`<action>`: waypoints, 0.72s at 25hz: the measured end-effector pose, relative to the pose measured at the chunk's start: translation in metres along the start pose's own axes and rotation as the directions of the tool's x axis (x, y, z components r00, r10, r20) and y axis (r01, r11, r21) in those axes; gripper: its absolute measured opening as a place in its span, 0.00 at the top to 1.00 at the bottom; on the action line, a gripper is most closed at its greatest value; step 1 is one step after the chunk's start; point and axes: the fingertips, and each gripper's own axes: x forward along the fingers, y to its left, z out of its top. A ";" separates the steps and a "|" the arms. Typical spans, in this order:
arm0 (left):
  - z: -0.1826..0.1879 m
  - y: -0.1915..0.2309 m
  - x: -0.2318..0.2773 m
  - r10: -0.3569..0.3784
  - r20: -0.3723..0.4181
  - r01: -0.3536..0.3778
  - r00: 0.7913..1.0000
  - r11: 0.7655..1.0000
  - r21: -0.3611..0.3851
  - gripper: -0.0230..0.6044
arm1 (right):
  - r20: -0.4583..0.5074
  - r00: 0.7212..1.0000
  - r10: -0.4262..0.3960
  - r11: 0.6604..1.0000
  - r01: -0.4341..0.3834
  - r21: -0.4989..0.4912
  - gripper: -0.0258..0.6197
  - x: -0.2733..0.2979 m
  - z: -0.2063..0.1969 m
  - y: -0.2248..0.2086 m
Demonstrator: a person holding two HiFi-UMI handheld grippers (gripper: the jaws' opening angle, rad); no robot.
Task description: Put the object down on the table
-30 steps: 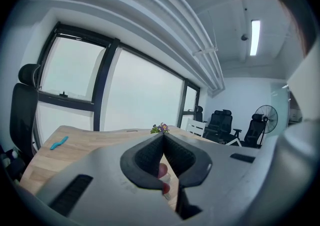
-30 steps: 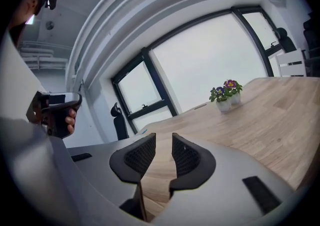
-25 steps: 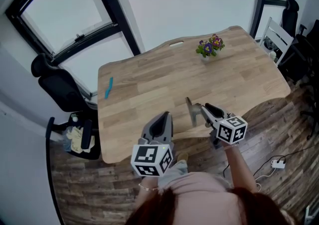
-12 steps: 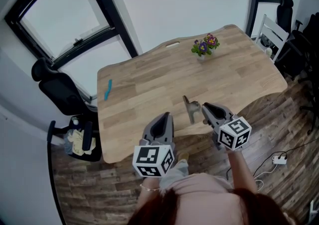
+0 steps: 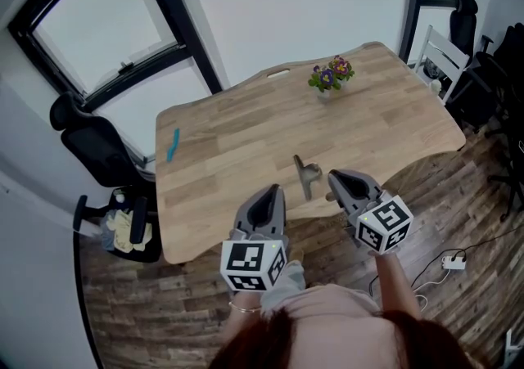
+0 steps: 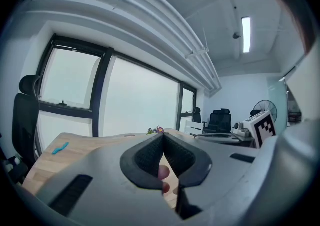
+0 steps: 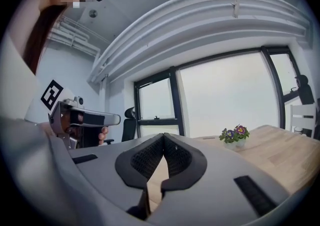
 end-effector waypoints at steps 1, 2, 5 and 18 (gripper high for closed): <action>0.000 -0.002 0.000 0.002 0.002 -0.002 1.000 1.000 0.000 0.96 | -0.007 1.000 0.005 1.000 -0.005 -0.017 0.96 -0.002 0.000 0.002; -0.001 -0.004 -0.001 0.004 0.004 -0.004 1.000 1.000 0.001 0.96 | -0.014 1.000 0.008 0.999 -0.009 -0.031 0.96 -0.004 0.000 0.003; -0.001 -0.009 -0.003 0.016 0.014 -0.017 1.000 1.000 0.008 0.96 | -0.036 0.999 0.004 0.999 -0.006 -0.051 0.96 -0.014 0.001 0.005; -0.008 -0.033 -0.011 0.030 0.013 -0.030 0.999 1.000 -0.002 0.96 | -0.022 0.997 -0.075 0.987 0.071 -0.147 0.96 -0.044 0.003 -0.006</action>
